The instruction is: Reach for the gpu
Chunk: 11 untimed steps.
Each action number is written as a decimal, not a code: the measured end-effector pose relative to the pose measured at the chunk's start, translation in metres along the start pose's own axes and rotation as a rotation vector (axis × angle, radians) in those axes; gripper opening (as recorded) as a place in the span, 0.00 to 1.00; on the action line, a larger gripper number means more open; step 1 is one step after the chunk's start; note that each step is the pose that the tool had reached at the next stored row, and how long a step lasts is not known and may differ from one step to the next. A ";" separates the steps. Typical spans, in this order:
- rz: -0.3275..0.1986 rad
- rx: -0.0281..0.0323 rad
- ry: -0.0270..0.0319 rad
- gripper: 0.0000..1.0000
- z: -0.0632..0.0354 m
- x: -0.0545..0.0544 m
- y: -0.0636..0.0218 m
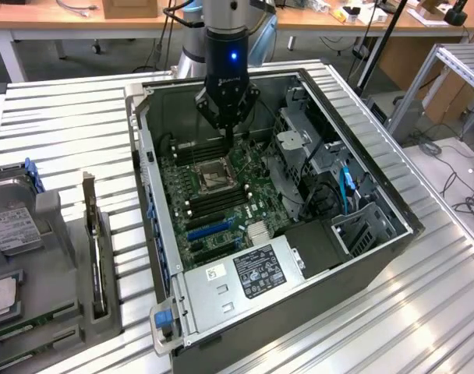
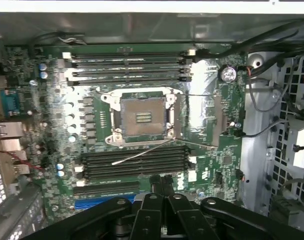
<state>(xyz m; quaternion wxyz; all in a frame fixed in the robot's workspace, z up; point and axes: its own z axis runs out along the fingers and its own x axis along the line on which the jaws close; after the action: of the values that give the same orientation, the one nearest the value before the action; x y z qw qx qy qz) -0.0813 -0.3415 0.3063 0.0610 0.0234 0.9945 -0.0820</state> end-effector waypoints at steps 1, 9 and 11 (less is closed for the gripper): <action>-0.001 0.0003 0.0079 0.11 0.0012 -0.006 0.0004; -0.012 0.0028 0.0724 0.11 0.0024 -0.043 0.0020; -0.012 0.0026 0.0723 0.11 -0.0070 -0.044 0.0005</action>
<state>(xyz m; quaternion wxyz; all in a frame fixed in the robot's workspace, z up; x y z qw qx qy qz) -0.0382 -0.3415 0.3186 0.0245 0.0204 0.9961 -0.0828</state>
